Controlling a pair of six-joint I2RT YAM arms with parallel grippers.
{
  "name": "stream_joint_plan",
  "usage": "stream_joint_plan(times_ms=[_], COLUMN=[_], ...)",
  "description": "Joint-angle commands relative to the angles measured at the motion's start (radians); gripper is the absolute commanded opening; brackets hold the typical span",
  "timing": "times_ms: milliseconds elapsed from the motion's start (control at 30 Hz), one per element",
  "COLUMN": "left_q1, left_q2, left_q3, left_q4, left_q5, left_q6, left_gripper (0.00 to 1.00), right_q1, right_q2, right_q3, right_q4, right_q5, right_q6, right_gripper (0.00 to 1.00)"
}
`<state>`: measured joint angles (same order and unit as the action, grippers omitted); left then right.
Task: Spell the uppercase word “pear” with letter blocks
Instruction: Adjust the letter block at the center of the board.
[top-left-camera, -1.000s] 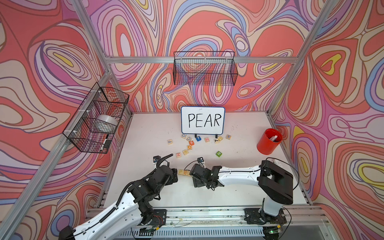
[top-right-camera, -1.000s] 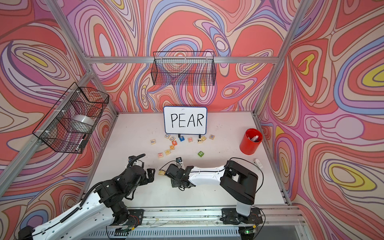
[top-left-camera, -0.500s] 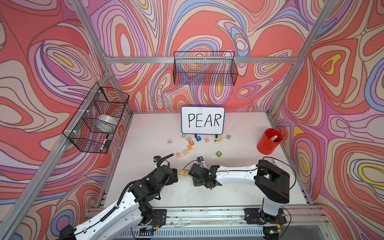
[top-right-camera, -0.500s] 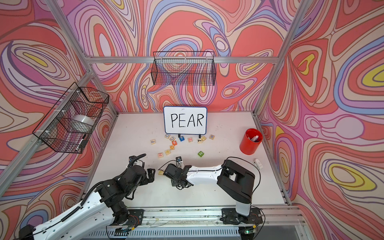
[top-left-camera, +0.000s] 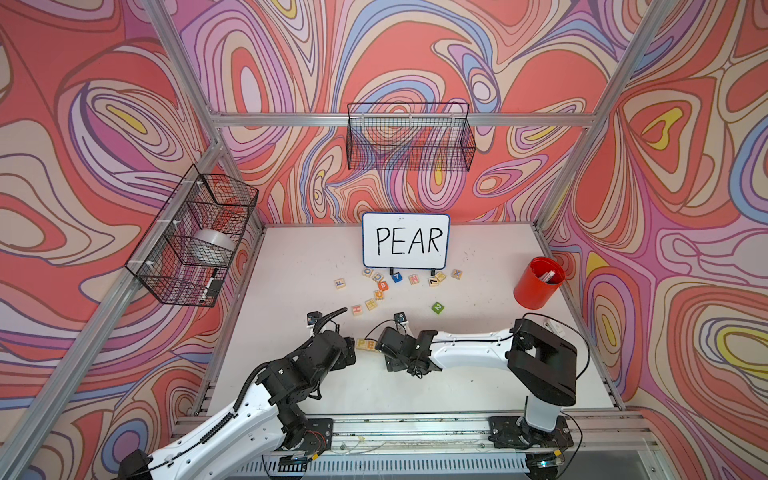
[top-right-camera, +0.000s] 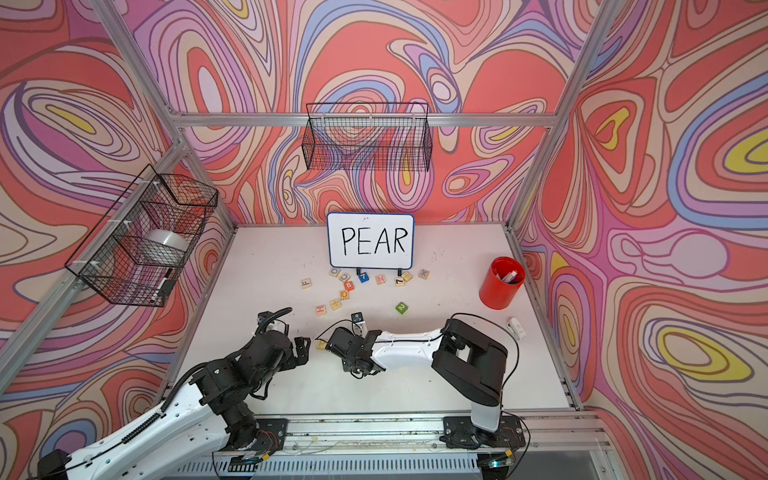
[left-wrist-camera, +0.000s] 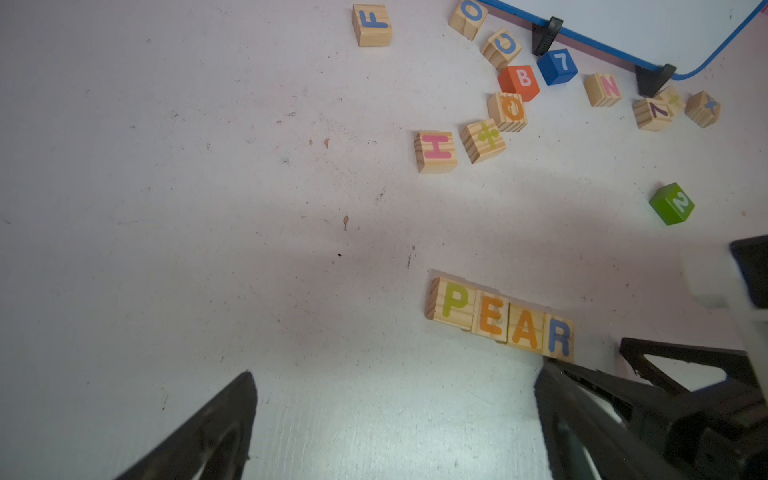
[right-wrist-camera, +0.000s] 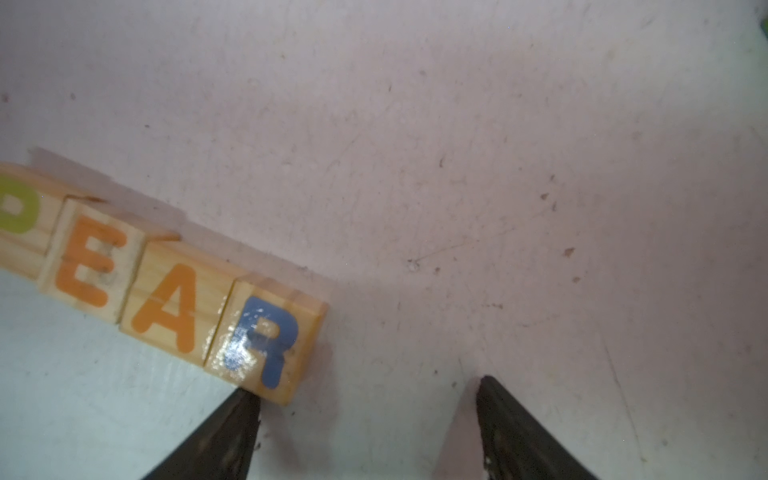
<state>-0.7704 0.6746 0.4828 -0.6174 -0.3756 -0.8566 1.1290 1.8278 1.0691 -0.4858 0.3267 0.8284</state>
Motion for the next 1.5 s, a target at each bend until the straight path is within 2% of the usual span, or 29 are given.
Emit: stream_joint_plan(times_ms=[0,200,467,800,1467], left_q1=[0.008,0.009,0.011,0.013,0.013], left_q2=[-0.007,-0.006,0.000,0.005,-0.009], left_q3=[0.022,0.022,0.022,0.022,0.022], left_q4=[0.000,0.003,0.016,0.019,0.005], left_q5=[-0.019,-0.017,-0.018,-0.013,-0.026], left_q6=[0.008,0.010,0.014,0.019,0.010], left_gripper=[1.00,1.00,1.00,1.00,1.00], right_q1=[0.005,0.004,0.005,-0.032,-0.050], right_q2=[0.010,-0.025,-0.147,-0.117,-0.013], right_q3=[0.000,-0.004,-0.036,-0.023,0.008], right_q4=[0.003,0.003,-0.076,-0.157,-0.041], right_q5=[-0.005,-0.015,0.064,0.165,0.065], right_q6=[0.001,-0.027,-0.029,0.018,-0.023], right_gripper=[0.83,0.83,0.84,0.86,0.86])
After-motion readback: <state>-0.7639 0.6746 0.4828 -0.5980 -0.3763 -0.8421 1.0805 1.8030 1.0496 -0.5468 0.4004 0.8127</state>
